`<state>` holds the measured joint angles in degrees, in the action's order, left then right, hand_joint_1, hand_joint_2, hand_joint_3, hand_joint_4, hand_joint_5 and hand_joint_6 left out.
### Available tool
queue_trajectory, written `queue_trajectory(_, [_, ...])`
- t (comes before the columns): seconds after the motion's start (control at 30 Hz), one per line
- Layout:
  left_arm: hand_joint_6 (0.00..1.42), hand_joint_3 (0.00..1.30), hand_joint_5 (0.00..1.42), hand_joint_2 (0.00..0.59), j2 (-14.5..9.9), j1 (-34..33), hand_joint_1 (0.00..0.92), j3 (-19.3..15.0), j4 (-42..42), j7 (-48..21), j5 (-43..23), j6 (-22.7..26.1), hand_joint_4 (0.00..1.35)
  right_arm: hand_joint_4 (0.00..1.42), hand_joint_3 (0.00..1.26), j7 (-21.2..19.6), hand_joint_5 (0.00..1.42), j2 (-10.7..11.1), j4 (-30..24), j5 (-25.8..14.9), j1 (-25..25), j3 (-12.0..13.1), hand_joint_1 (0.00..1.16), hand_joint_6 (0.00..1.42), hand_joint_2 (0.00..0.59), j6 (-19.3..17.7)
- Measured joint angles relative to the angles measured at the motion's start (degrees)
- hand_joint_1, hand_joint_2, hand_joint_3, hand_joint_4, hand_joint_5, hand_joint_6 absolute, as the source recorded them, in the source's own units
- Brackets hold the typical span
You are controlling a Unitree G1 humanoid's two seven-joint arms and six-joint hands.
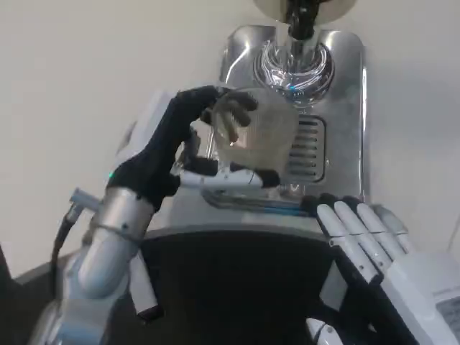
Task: Grasp the cup under the faucet to collect the drink, then remove the cup.
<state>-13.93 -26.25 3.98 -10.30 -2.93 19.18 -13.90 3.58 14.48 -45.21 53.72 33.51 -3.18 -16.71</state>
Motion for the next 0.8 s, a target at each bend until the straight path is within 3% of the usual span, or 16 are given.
queue_trajectory(0.27, [1.42,1.1,1.35,0.13,1.8,-6.4,0.845,1.0,-9.0,1.8,-0.3,-1.8,1.21,0.0,0.02,0.0,0.0,-0.5,-0.1,0.2,0.9,-0.1,0.18,0.01,0.537,0.0])
queue_trajectory(0.8, [1.42,1.08,1.35,0.131,1.8,-15.1,0.845,2.0,-27.4,4.4,-0.3,-8.7,1.19,0.0,0.02,0.1,0.0,-1.4,-0.3,0.9,1.1,0.0,0.19,0.01,0.537,0.6])
